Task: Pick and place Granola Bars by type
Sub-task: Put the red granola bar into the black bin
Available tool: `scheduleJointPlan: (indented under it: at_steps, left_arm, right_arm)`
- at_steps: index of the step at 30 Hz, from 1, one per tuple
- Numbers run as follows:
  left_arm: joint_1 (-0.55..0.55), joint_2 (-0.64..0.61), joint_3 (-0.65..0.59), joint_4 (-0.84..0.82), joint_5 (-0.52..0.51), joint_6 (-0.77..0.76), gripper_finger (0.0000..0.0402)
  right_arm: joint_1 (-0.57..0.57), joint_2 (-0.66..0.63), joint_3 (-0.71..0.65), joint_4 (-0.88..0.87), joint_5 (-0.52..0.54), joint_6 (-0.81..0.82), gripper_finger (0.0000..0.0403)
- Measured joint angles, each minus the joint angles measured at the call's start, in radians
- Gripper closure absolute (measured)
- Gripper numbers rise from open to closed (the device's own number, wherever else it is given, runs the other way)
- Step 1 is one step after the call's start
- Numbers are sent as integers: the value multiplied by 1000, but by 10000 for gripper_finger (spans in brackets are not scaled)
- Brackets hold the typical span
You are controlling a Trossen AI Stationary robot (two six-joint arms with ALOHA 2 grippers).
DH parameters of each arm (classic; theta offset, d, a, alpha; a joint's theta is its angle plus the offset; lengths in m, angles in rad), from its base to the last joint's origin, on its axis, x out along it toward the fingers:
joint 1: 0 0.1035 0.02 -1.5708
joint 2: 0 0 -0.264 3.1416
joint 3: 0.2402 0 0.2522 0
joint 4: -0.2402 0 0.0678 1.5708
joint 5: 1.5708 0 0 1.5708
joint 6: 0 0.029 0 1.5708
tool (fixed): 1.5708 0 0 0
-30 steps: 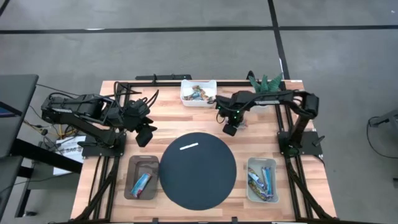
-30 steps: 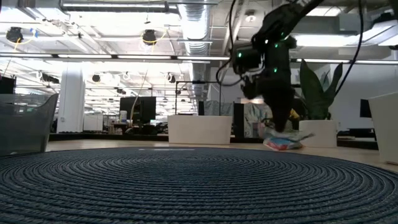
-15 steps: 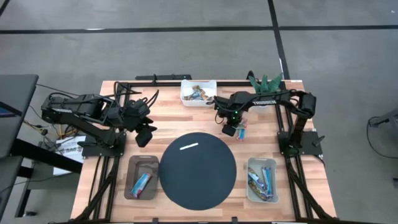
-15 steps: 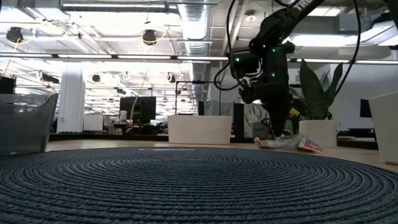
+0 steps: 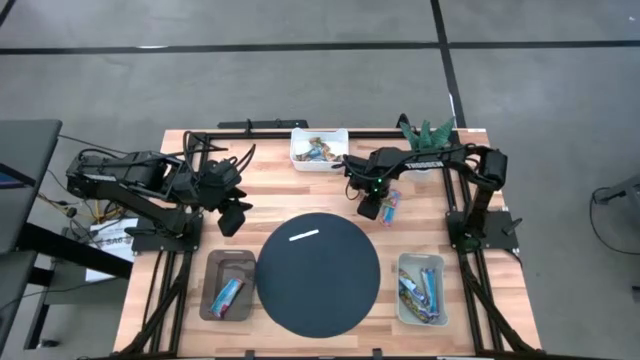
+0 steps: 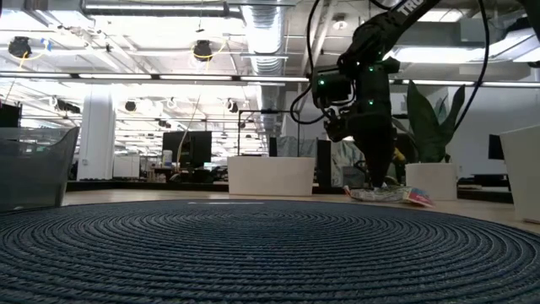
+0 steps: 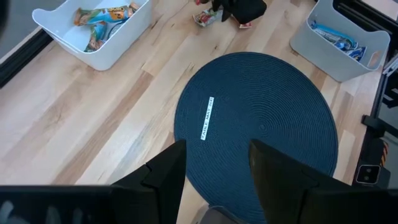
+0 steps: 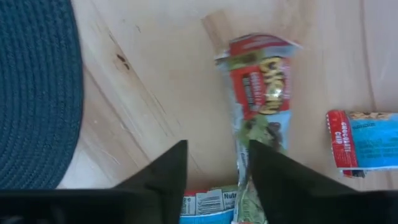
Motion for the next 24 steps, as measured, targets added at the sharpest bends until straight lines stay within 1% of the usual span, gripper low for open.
scheduleJointPlan:
  at_steps: [4,6,8,12,14,17,21,24]
  left_arm:
    - [0,0,0,0,-11,0,235]
    - [0,0,0,0,-11,1,235]
    - [0,0,0,0,-11,3,235]
    - [0,0,0,0,-11,3,235]
    - [0,0,0,0,-11,3,235]
    - [0,0,0,0,-11,3,235]
    - [0,0,0,0,-11,3,235]
    - [0,0,0,0,-11,3,235]
  right_arm:
    - [3,0,0,-1,18,0,186]
    - [8,0,10,-16,29,0,166]
    - [10,0,38,-41,59,-3,156]
    - [11,0,93,-74,116,-26,155]
    - [4,0,103,-72,127,-27,159]
    - [-12,0,96,-73,126,-29,167]
    - [-33,1,50,-38,118,-28,182]
    - [-47,1,10,-18,74,-27,193]
